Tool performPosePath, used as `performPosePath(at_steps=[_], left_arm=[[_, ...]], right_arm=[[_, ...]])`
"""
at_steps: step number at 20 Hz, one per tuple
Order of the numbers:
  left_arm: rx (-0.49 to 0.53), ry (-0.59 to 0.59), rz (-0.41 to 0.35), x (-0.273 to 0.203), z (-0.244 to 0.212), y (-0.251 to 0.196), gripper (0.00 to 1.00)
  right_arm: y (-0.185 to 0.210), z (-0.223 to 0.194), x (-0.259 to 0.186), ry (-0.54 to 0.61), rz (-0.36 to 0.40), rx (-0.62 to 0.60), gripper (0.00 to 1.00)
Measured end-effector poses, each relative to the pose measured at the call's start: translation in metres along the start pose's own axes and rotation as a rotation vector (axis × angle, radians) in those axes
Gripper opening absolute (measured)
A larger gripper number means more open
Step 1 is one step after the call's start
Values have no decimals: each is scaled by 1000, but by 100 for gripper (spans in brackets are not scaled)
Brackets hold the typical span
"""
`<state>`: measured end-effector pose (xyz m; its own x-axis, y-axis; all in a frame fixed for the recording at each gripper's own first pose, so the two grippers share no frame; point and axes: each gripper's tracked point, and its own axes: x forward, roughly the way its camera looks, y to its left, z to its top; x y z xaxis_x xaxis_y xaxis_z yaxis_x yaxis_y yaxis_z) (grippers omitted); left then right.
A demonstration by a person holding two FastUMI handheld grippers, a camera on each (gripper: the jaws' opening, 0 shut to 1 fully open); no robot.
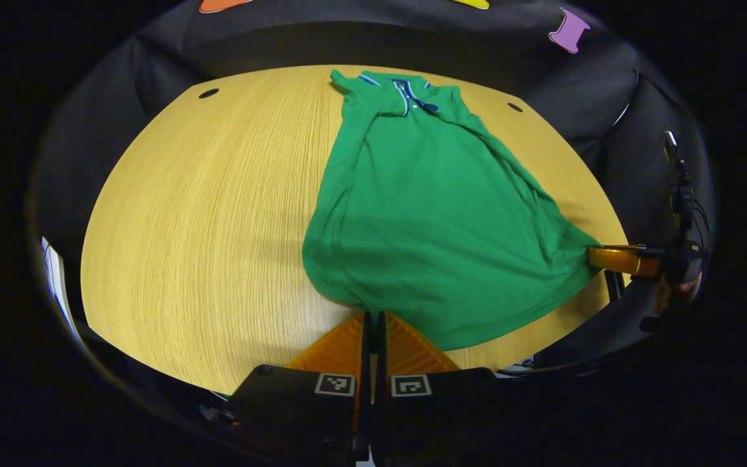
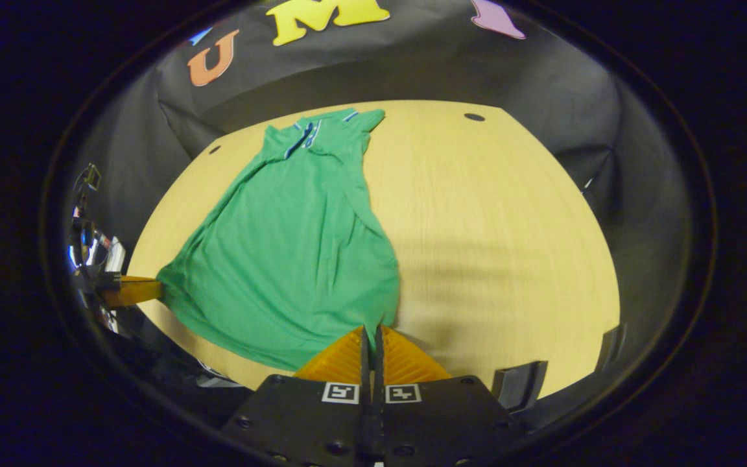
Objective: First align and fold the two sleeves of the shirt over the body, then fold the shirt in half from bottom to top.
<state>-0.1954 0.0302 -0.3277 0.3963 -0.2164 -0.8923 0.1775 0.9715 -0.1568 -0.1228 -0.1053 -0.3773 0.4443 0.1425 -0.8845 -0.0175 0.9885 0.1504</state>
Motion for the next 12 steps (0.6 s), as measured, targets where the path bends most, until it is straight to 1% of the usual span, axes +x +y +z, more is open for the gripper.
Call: performPosePath(at_steps=[2,4,12], left_arm=[[7,-22,-9,-7,15,-2,7],[12,-43,-5,-13,29,1,7],[18,-172,-21,-38,107,9,7]], right_arm=[[0,17,-7,-29,9,25,0],[2,33,-13,-58,18,26,0],[20,104,-35,-147,60,-16,0]])
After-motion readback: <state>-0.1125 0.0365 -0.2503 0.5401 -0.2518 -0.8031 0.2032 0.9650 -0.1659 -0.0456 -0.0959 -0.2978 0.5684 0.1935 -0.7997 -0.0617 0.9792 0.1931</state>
